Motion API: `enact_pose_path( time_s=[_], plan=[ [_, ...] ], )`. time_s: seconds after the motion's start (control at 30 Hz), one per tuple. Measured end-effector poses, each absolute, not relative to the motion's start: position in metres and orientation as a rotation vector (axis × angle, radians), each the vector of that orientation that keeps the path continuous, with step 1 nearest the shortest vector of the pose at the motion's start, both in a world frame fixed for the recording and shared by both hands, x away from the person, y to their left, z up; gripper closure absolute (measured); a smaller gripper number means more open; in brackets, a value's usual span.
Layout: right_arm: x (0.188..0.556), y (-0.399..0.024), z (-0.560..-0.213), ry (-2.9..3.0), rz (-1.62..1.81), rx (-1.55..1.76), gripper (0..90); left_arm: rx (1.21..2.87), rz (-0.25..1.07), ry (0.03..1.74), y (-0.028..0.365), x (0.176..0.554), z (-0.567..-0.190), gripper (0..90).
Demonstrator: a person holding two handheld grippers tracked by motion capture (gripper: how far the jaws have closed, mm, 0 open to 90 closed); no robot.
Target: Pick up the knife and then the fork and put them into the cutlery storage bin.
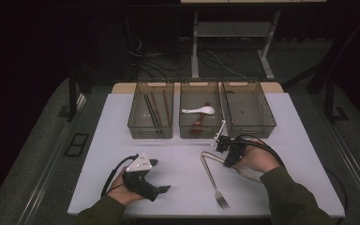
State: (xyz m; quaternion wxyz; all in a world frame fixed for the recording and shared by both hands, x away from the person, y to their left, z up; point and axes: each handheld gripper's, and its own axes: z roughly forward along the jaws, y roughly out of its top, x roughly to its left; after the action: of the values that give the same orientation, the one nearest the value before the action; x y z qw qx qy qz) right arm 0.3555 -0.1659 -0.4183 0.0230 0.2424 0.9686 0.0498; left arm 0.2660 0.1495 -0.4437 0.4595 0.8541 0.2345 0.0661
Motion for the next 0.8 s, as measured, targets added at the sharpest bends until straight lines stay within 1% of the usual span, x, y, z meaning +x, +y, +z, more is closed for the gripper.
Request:
enact_pose_path(
  time_s=[0.2, 0.5, 0.8],
  plan=[
    [0.357, -0.162, -0.419, 3.003, 0.104, 0.75, 77.3, 2.103, 0.163, 0.576, 0.149, 0.266, -0.444, 0.0],
    [0.356, -0.16, -0.418, 2.993, 0.088, 0.76, 80.3, 2.102, 0.164, 0.577, 0.15, 0.266, -0.443, 0.0],
    [0.355, -0.171, -0.413, 2.97, 0.178, 0.789, 80.3, 2.094, 0.165, 0.577, 0.15, 0.266, -0.443, 0.0]
  ],
)
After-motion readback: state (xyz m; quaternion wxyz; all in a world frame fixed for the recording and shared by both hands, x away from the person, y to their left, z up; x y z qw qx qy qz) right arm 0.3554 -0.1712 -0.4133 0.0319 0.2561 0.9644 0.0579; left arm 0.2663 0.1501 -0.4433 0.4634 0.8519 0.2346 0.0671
